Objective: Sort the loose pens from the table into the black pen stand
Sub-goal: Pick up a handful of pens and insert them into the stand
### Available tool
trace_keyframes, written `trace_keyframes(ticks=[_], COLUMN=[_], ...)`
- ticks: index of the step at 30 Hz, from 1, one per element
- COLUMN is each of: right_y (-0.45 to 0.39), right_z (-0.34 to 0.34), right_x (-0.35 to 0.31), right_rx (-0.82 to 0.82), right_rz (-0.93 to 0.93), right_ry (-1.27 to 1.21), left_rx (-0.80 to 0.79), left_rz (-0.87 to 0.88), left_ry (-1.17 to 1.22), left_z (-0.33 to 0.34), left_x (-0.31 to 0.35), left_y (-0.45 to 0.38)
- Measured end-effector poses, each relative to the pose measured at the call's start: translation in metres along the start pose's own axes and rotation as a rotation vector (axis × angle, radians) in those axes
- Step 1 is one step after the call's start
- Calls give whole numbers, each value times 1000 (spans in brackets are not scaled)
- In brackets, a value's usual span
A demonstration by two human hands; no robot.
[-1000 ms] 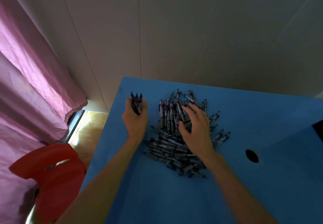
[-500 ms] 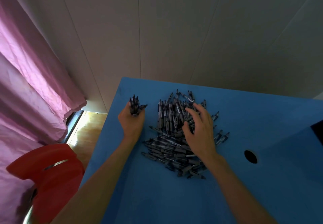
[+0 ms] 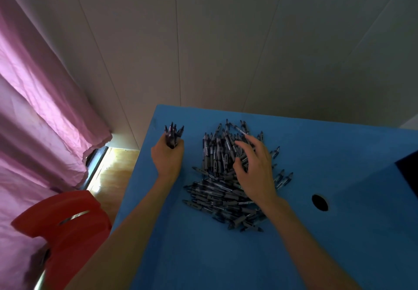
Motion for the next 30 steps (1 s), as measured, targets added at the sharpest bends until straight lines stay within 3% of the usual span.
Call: trace_keyframes(ticks=[5, 11, 16, 30], right_y=[6, 23, 46, 181], right_z=[-32, -84, -144, -293], right_x=[-3, 1, 14, 113], right_rx=[25, -2, 74, 74], right_rz=[62, 144, 233, 412], right_ry=[-49, -76, -79, -33], left_rx=[-97, -392, -560, -725], left_rz=[41, 118, 209, 325], left_ry=[-81, -290, -438, -508], left_z=[2, 18, 36, 123], left_x=[42, 89, 117, 187], left_y=[18, 52, 84, 266])
Point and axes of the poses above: each hand's wrist, its own y-axis away from the middle knuckle, its own z-axis out of the palm, x = y × z, the point moved 1 cm from there along -y, towards the middle knuckle, and after that the axes turned 4 degrees about -z, right-handed, at the moved point
